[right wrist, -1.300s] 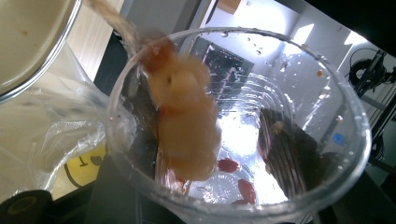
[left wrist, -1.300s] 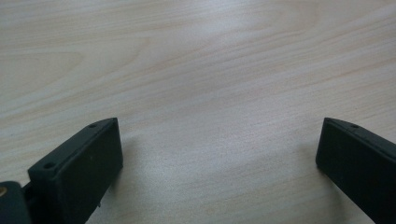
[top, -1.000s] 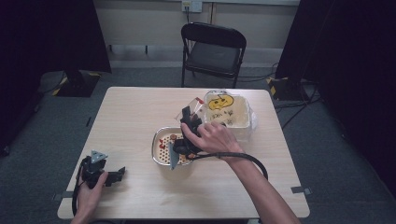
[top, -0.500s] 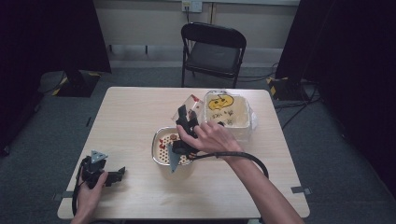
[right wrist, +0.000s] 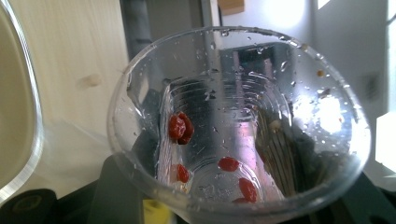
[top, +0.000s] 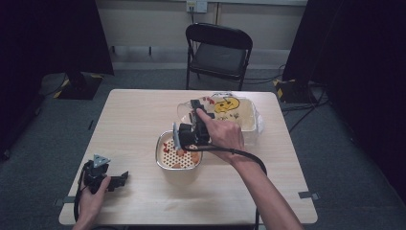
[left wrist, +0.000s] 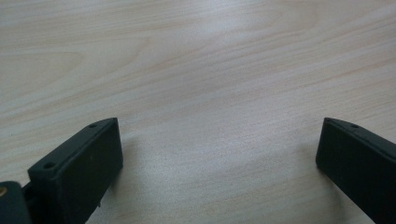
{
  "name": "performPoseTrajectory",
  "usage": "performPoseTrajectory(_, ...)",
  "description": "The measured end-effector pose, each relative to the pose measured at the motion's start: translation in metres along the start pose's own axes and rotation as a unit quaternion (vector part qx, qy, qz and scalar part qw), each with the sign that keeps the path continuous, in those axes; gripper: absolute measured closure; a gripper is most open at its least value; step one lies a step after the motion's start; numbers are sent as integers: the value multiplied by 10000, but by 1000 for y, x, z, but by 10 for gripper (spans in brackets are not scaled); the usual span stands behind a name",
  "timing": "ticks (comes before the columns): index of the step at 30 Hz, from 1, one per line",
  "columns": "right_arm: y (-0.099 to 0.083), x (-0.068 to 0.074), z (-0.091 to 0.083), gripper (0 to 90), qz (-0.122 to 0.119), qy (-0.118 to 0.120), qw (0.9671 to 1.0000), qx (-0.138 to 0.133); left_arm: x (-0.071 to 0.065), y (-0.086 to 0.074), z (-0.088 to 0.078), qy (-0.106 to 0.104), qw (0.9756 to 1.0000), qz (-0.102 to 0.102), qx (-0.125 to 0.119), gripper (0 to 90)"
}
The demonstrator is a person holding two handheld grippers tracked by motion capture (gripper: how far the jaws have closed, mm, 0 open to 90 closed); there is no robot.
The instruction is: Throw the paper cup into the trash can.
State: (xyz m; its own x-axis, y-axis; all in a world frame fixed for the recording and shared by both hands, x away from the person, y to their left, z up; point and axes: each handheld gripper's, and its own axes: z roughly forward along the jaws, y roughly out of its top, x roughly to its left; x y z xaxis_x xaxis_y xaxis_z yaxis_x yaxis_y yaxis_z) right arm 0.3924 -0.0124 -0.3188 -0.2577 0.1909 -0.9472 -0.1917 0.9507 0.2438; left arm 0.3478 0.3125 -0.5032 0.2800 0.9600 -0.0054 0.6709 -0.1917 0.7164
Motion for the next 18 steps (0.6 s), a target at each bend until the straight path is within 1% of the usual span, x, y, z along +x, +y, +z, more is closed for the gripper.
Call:
performPoseTrajectory(1, -5, -6, 1, 476, 976, 247, 9949, -96, 0, 0, 0, 0, 10000, -2, -1, 0)
performPoseTrajectory(2, -5, -6, 1, 476, 976, 247, 9949, -96, 0, 0, 0, 0, 10000, -2, -1, 1)
performPoseTrajectory(3, -10, -8, 3, 477, 1645, 438, 9851, -229, 0, 0, 0, 0, 10000, 0, 0, 1)
performPoseTrajectory(4, -12, -9, 5, 476, 1821, 499, 9816, -290, 0, 0, 0, 4, 10000, -8, -2, 1)
performPoseTrajectory(5, -12, -9, 5, 476, 1821, 499, 9816, -290, 0, 0, 0, 4, 10000, -8, -2, 0)
performPoseTrajectory(6, -20, -12, 8, 478, 2486, 717, 9653, -366, 0, 0, 0, 3, 10000, -7, -2, 1)
performPoseTrajectory(7, -24, -13, 9, 478, 2752, 775, 9574, -410, 0, 0, 0, 0, 10000, -1, -1, 1)
performPoseTrajectory(8, -27, -15, 10, 478, 3011, 849, 9488, -446, 0, 0, 0, 3, 10000, -10, -2, 1)
performPoseTrajectory(9, -27, -15, 10, 478, 3011, 849, 9488, -446, 0, 0, 0, 3, 10000, -10, -2, 1)
performPoseTrajectory(10, -34, -18, 12, 478, 3401, 939, 9342, -523, 0, 0, 0, 0, 10000, 1, 1, 1)
performPoseTrajectory(11, -38, -19, 12, 477, 3648, 1008, 9237, -597, 0, 0, 0, 2, 10000, -6, -1, 0)
performPoseTrajectory(12, -38, -19, 12, 477, 3648, 1008, 9237, -597, 0, 0, 0, 2, 10000, -6, -1, 1)
performPoseTrajectory(13, -44, -21, 12, 478, 4074, 1114, 9035, -732, 0, 0, 0, 0, 10000, 0, 0, 1)
performPoseTrajectory(14, -44, -21, 12, 478, 4074, 1114, 9035, -732, 0, 0, 0, 0, 10000, 1, 0, 1)
performPoseTrajectory(15, -47, -23, 13, 478, 4344, 1231, 8883, -843, 0, 0, 0, 0, 10000, -1, 0, 0)
performPoseTrajectory(16, -48, -23, 12, 477, 4497, 1295, 8790, -909, 0, 0, 0, 0, 10000, 0, 1, 1)
performPoseTrajectory(18, -52, -25, 12, 477, 4813, 1448, 8575, -1100, 0, 0, 0, 0, 10000, 0, 1, 1)
